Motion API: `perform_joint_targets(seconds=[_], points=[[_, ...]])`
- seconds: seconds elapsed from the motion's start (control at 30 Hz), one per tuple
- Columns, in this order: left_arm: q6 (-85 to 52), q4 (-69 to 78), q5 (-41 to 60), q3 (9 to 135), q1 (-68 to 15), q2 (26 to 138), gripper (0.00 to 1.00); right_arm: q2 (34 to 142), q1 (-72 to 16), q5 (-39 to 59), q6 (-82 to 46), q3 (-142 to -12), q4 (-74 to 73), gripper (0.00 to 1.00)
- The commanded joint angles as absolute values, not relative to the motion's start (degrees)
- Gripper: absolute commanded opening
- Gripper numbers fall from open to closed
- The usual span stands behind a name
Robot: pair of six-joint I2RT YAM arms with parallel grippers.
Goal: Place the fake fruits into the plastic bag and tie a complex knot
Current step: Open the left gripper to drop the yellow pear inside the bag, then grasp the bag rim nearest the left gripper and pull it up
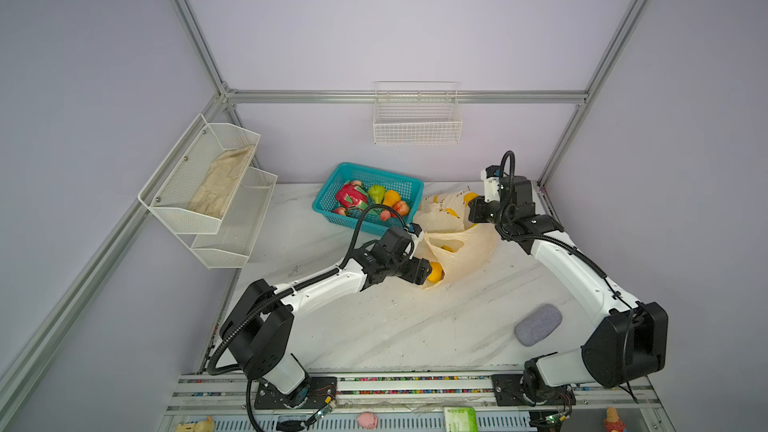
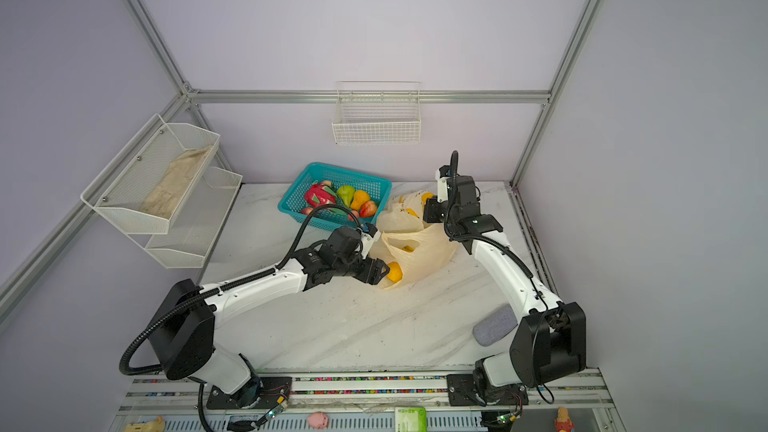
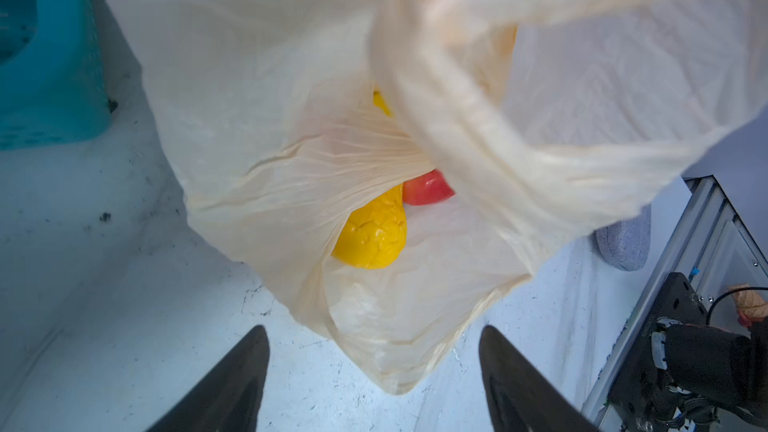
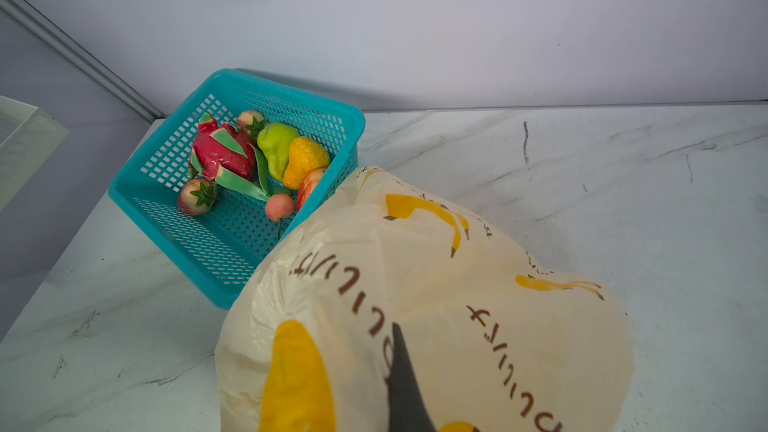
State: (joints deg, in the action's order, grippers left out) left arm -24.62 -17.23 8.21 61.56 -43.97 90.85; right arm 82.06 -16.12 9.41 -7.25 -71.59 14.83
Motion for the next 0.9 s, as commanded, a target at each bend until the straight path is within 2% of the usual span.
perform_joint_targets(seconds=[0.0, 0.13, 0.53, 0.7, 0.87], points=[[-30.3, -12.0, 11.7, 59.9, -43.9, 92.6, 0.78, 82.1, -16.0, 9.7, -7.3, -71.1, 14.4, 0.00], [-31.2, -10.5, 12.4, 62.3, -44.3, 97.1, 0.73, 81.7, -16.0, 9.6, -7.3, -71.0, 14.6, 0.00], [-30.2, -10.5, 7.9, 63.1, -44.4, 100.6, 0.30, 80.3, -16.0, 9.6, -7.3, -69.9, 14.1, 0.00], [-30.0, -9.9, 10.8, 61.1, -44.7, 95.7, 0.08, 80.6, -16.0, 9.7, -8.5, -69.9, 12.5, 0.00], [-31.3, -4.0, 19.3, 57.9, -45.4, 86.4, 0.00, 81.9, -16.0, 9.5, -8.3, -74.1, 13.4, 0.00]])
